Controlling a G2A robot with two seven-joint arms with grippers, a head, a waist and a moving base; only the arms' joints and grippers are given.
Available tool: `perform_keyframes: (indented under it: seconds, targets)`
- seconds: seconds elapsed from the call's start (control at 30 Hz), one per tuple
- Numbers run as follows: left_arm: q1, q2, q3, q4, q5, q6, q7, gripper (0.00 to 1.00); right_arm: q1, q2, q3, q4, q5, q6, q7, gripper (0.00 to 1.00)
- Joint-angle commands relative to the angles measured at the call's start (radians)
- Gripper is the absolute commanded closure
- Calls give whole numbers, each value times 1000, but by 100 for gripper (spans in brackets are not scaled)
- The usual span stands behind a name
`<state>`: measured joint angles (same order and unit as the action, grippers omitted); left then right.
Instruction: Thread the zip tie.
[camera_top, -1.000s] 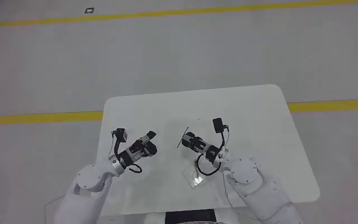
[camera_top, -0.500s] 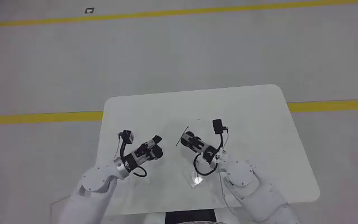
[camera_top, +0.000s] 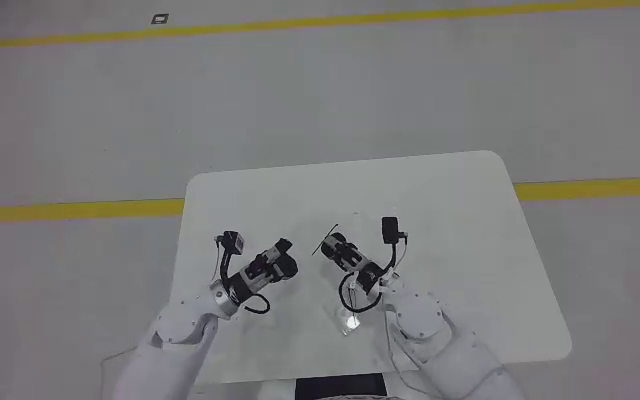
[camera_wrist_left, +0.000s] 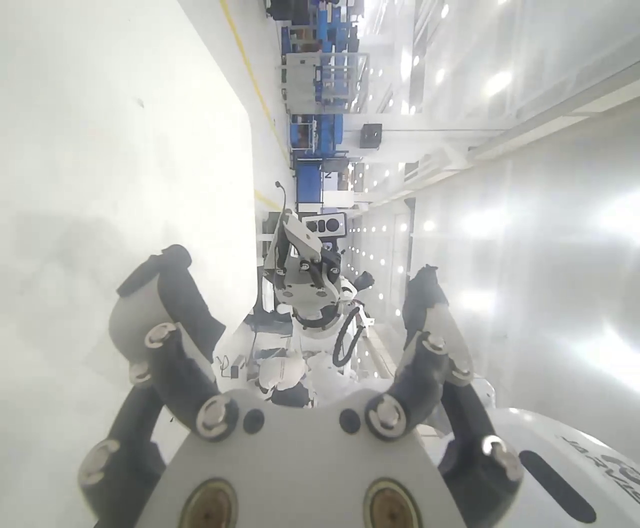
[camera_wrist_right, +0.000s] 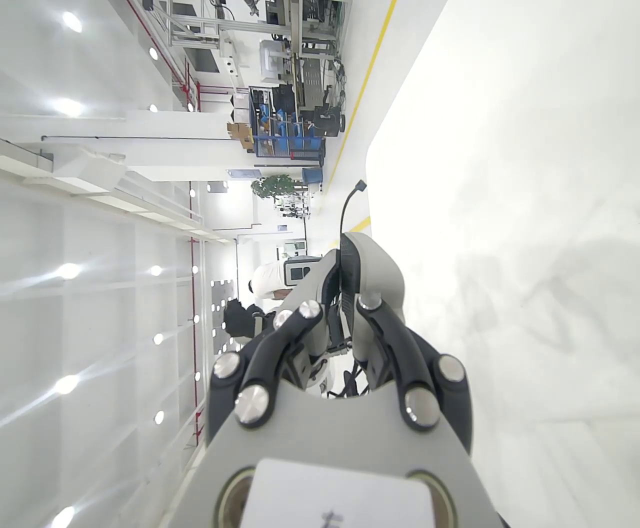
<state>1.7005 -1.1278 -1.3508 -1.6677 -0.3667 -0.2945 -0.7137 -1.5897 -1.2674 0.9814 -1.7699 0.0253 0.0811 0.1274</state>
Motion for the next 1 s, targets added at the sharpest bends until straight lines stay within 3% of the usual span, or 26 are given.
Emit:
perform_keyframes:
  seconds: [0.0, 0.2, 0.3, 0.97]
  targets:
    - [0, 0, 0, 0, 0, 0, 0, 0, 0, 0, 0, 0, 0, 0, 0, 100]
    - [-13, -4, 49, 2, -2, -12, 14, 0, 7, -8, -31, 19, -13, -6, -22, 100]
    - [-23, -9, 72, 11, 11, -2, 83, 0, 17, -15, -45, 34, -6, -1, -39, 100]
    - [-24, -9, 73, 11, 10, -1, 95, 0, 19, -16, -46, 35, -7, 0, -50, 100]
